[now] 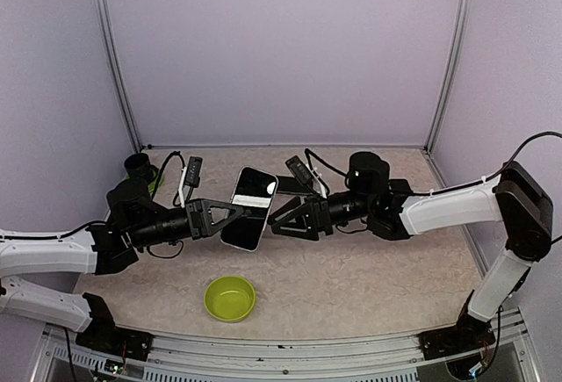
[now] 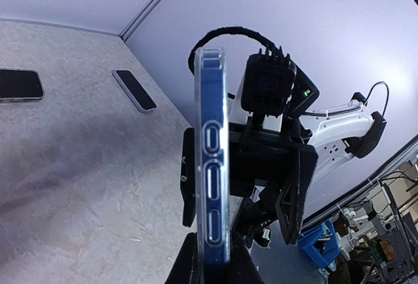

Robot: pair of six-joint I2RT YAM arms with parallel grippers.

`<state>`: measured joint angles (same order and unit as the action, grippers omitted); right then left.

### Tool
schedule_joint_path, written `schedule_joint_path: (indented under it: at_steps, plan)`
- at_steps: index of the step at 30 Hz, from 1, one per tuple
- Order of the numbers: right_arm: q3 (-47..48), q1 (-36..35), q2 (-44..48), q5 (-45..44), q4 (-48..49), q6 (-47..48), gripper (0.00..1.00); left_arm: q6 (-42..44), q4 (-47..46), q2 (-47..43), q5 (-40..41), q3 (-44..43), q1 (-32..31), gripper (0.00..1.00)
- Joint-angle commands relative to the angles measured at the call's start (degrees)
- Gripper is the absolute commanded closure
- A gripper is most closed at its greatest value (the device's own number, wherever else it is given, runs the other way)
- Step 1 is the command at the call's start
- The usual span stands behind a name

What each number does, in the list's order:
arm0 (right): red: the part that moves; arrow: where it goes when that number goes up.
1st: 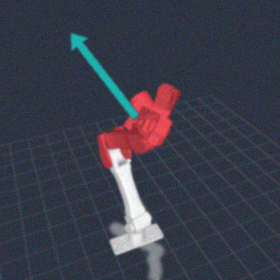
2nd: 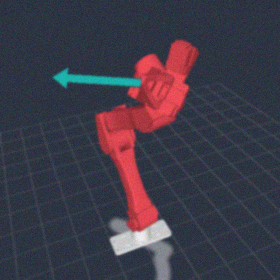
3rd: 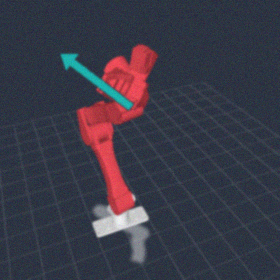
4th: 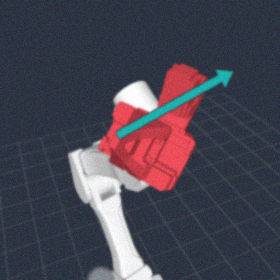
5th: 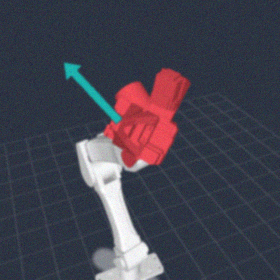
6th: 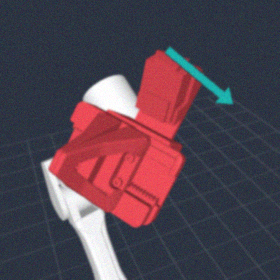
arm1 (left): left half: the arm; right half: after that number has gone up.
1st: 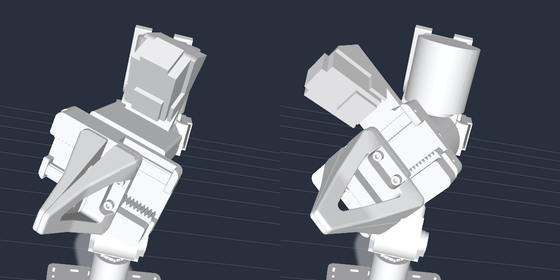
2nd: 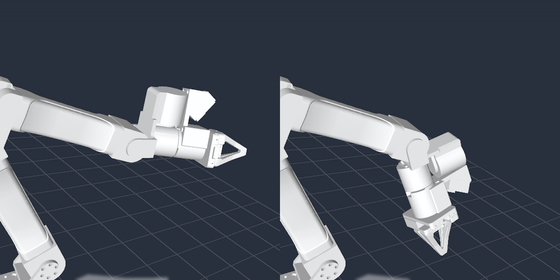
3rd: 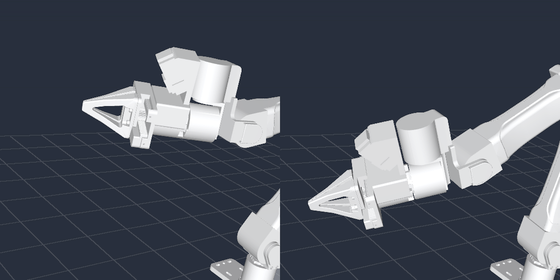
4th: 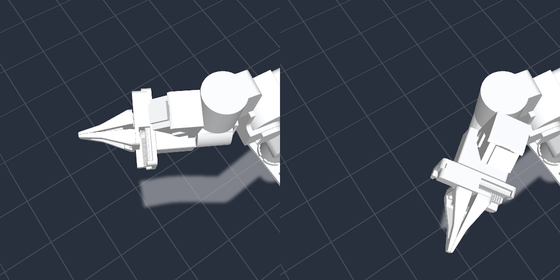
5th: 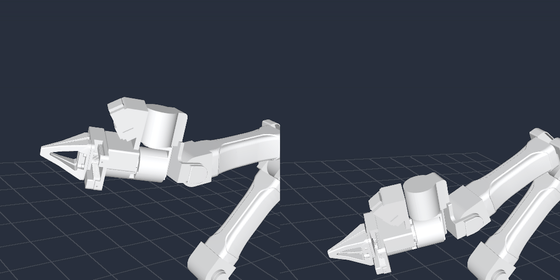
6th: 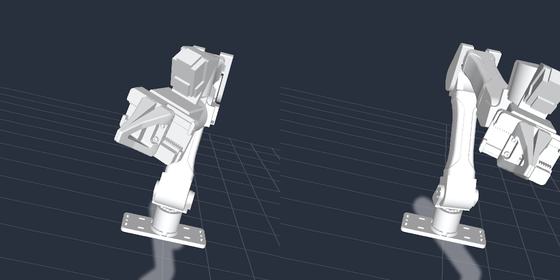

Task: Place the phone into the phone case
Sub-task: Pass from the left arm to the right

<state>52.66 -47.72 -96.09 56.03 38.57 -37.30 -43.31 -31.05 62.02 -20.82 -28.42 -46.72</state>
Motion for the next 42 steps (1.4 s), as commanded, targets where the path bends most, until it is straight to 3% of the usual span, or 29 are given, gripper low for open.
schedule_joint_path:
  at_steps: [1, 9, 17, 21, 28, 30, 31, 33, 36, 42]
  plan:
    - [0.69, -1.95, 0.46, -0.66, 11.16, -3.57, 0.23, -3.44, -9.68, -1.94, 3.50, 0.41, -1.66, 1.00]
    - [0.07, -2.57, -1.38, -3.72, 20.53, -9.02, 0.24, -6.23, -15.34, 0.85, 4.23, -0.30, -2.48, 1.00]
    - [2.51, -2.63, -4.73, -3.12, 24.56, -12.17, 0.35, -6.92, -19.09, 5.19, 3.07, -1.80, -2.85, 1.00]
    - [4.01, -2.58, -6.49, -1.94, 26.83, -14.07, 0.49, -6.72, -20.57, 6.55, 3.76, -1.92, -2.84, 1.00]
    - [6.19, -2.46, -9.05, -0.43, 31.50, -18.64, 0.97, -7.01, -21.82, 8.15, 3.66, -1.82, -2.84, 1.00]
    - [6.43, -2.33, -9.23, -0.04, 32.70, -19.83, 1.00, -6.69, -21.80, 8.12, 3.69, -1.66, -2.81, 0.98]
    - [6.59, -2.23, -9.15, 0.10, 32.90, -20.20, 1.00, -6.50, -21.67, 7.99, 3.75, -1.56, -2.83, 0.90]
    - [6.56, -1.84, -8.64, 0.25, 32.42, -20.55, 1.00, -5.93, -20.13, 7.18, 4.21, -1.55, -2.76, 0.65]
    - [5.80, -0.61, -6.92, -0.02, 29.15, -20.22, 1.00, -4.14, -15.98, 5.11, 5.77, -1.63, -2.59, 0.40]
    - [3.57, 3.68, -1.61, -0.48, 12.46, -14.18, 1.00, 0.95, -4.87, -2.44, 8.81, -1.51, -0.95, 0.02]
